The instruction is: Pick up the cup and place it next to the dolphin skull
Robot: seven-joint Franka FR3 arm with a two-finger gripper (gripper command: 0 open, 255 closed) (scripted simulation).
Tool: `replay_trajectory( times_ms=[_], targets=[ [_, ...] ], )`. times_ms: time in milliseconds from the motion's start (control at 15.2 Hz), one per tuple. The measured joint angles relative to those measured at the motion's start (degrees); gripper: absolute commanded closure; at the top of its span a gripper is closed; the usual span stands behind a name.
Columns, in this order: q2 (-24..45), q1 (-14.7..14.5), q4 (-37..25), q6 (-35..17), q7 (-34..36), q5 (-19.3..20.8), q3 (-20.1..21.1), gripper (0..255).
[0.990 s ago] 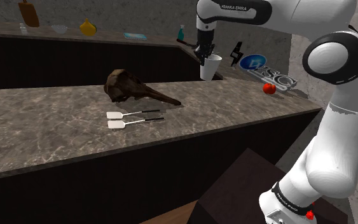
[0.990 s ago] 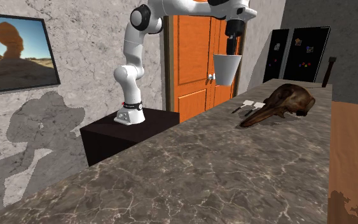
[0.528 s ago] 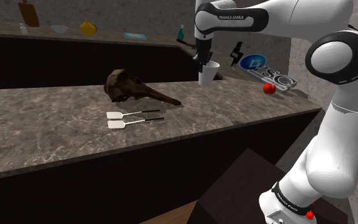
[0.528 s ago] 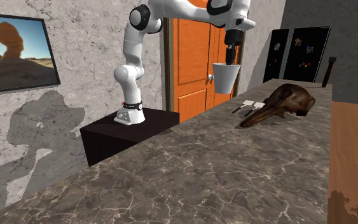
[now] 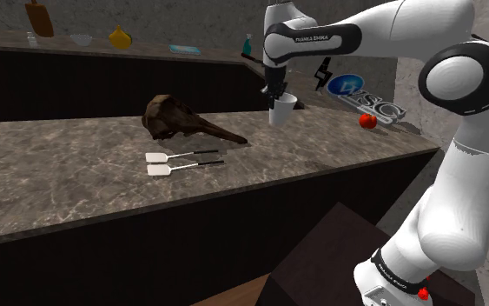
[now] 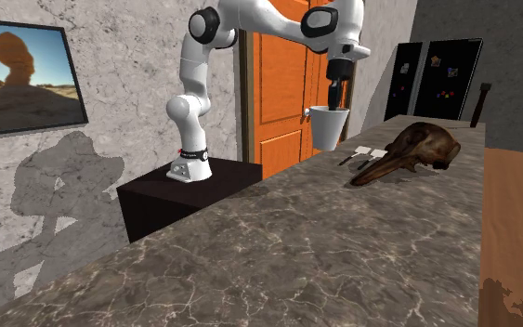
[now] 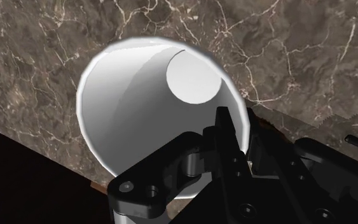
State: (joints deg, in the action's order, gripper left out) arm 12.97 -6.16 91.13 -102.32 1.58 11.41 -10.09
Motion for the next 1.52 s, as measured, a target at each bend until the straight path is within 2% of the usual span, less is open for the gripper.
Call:
replay_trajectory(
  times_ms=[1518],
  targets=[
    [4.11, 0.48, 12.03, -15.91, 2.81, 0.46, -0.09, 255]
  ],
)
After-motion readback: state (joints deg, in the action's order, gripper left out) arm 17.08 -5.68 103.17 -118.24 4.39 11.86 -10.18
